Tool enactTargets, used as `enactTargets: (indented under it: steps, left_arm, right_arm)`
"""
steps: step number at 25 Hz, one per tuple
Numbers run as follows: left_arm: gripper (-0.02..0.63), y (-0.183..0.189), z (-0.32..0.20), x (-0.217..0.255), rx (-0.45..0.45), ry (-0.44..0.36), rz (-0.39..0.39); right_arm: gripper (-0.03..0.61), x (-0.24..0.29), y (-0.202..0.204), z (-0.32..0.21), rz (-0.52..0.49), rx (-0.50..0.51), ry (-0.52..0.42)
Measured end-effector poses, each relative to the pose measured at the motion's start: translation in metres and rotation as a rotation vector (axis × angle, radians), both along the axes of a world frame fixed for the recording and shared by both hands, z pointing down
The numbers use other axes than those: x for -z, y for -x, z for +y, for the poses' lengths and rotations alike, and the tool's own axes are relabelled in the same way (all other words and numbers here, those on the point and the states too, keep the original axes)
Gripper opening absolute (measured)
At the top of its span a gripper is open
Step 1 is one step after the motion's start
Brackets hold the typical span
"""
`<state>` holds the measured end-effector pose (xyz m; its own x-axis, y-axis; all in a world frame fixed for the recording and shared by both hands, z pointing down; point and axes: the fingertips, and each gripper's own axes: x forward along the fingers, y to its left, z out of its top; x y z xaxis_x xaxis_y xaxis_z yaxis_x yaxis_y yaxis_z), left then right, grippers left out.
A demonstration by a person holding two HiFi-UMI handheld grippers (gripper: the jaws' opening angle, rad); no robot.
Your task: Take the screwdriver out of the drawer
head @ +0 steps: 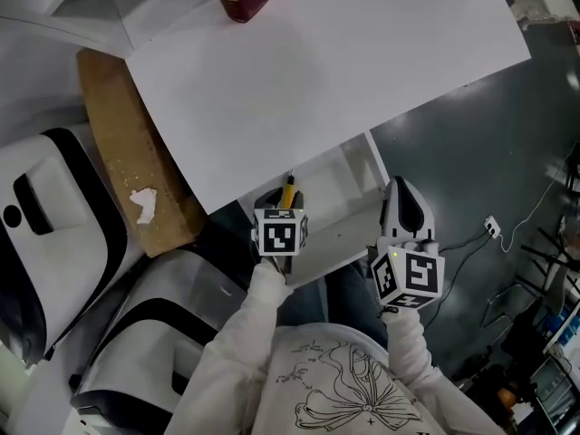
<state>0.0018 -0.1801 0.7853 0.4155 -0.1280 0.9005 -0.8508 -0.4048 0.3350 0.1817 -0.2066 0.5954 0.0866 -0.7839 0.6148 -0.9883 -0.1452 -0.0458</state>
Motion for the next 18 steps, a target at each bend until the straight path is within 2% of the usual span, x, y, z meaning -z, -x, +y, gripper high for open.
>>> enactTargets:
  steps: [10, 18]
  left_arm:
    - [0.138, -0.002, 0.005, -0.036, -0.030, 0.066, -0.098]
    - [0.141, 0.002, 0.010, -0.057, 0.006, 0.109, -0.161]
  right_arm:
    - [0.003, -0.021, -0.003, 0.004, -0.007, -0.009, 0.039]
    - [0.003, -0.032, -0.004, 0.005, -0.017, -0.010, 0.059]
